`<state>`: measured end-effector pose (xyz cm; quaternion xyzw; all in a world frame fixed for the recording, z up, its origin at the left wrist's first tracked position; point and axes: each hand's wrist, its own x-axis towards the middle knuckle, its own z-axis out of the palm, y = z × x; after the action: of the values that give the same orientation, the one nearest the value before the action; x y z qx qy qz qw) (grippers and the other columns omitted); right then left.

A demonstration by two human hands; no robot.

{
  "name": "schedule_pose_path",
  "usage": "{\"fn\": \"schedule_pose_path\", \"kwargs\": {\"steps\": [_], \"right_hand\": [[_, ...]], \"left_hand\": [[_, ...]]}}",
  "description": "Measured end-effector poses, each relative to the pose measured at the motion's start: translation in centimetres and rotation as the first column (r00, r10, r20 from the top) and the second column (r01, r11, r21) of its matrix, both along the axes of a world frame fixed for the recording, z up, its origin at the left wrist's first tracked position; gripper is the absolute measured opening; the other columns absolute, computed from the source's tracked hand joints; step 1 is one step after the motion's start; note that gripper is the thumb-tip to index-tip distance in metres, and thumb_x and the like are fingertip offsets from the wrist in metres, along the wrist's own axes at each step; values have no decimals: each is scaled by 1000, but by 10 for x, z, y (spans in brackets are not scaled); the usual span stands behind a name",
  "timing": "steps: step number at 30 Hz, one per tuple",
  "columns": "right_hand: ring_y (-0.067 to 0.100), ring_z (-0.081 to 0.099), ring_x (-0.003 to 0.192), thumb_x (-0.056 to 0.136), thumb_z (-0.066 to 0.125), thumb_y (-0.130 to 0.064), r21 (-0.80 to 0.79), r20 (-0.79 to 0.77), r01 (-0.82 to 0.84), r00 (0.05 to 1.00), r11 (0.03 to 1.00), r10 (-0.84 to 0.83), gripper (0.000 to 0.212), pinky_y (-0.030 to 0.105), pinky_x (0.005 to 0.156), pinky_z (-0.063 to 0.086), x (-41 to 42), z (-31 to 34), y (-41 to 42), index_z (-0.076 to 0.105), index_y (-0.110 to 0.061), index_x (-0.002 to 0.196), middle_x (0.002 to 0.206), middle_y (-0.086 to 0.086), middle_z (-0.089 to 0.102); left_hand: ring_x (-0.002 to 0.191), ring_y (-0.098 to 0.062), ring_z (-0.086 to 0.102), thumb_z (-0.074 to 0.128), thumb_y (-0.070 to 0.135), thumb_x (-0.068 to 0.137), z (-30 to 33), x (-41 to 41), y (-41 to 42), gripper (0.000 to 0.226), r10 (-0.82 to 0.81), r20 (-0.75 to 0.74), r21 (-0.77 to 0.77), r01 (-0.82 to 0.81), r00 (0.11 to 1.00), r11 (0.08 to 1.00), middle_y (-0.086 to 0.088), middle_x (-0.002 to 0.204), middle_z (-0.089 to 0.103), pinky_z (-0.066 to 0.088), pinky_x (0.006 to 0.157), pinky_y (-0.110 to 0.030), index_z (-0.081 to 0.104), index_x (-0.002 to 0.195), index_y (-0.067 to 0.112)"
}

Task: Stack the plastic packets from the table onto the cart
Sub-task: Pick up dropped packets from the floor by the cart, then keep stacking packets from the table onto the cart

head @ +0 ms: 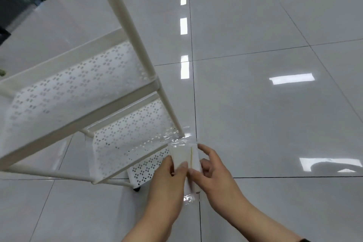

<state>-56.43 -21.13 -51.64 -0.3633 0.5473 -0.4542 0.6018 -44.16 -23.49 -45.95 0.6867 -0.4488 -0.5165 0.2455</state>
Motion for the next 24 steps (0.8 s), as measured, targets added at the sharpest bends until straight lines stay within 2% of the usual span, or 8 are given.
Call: {"fn": "schedule_pose_path", "kwargs": {"steps": [3,5,7,12,16,18,21,24], "right_hand": [[16,62,75,91,70,-41,-100,-102,-107,990,989,97,19,43,71,50,3,59,4,70,-25,100,83,7,69],[12,48,67,91,68,-50,-153,-143,-173,978,973,152,33,37,65,41,13,105,8,68,-18,91,72,1,56],[10,43,64,89,65,-58,-224,-208,-247,957,943,202,46,32,63,37,30,158,12,65,-13,85,67,-3,49],[6,39,54,82,58,-56,-425,-348,-418,894,803,282,38,20,52,33,97,297,41,54,-23,64,55,-11,43],[29,55,65,83,60,-54,-568,-384,-555,832,608,400,40,39,62,48,172,386,81,63,-15,78,68,14,58],[33,55,62,88,63,-46,-597,-405,-617,783,512,471,40,40,59,52,219,419,103,60,-8,77,72,22,57],[17,53,53,94,65,-31,-631,-430,-681,705,371,563,32,25,51,47,300,456,135,60,-20,64,56,4,55],[12,57,56,95,65,-26,-636,-463,-734,611,239,642,27,28,56,47,381,475,160,64,-23,69,60,-2,63]], "left_hand": [[56,3,57,57,18,101,56,12,17,23,22,6,-113,-22,1000,993,17,58,64,37,52,-12,65,80,17],[46,4,47,59,17,101,104,25,30,32,52,14,-202,-48,999,978,18,46,52,34,47,-11,58,68,19],[50,5,53,61,17,99,151,43,46,27,127,-15,-305,-126,992,944,18,52,59,37,49,-10,63,73,20],[65,-11,64,64,26,97,261,106,106,20,345,-155,-517,-374,926,770,5,68,69,51,60,-19,66,80,16],[89,-29,71,62,42,98,339,174,168,24,477,-208,-620,-492,854,611,-6,90,75,59,83,-53,71,95,20],[91,-29,71,60,46,91,370,217,206,27,561,-203,-673,-530,803,515,-4,91,76,57,84,-57,71,97,22],[89,-28,70,59,38,88,407,285,263,25,659,-171,-725,-546,733,420,-4,90,75,56,81,-57,70,99,19],[89,-38,65,61,33,88,429,351,314,25,758,-101,-758,-543,645,361,-15,92,71,55,75,-56,69,96,10]]}}
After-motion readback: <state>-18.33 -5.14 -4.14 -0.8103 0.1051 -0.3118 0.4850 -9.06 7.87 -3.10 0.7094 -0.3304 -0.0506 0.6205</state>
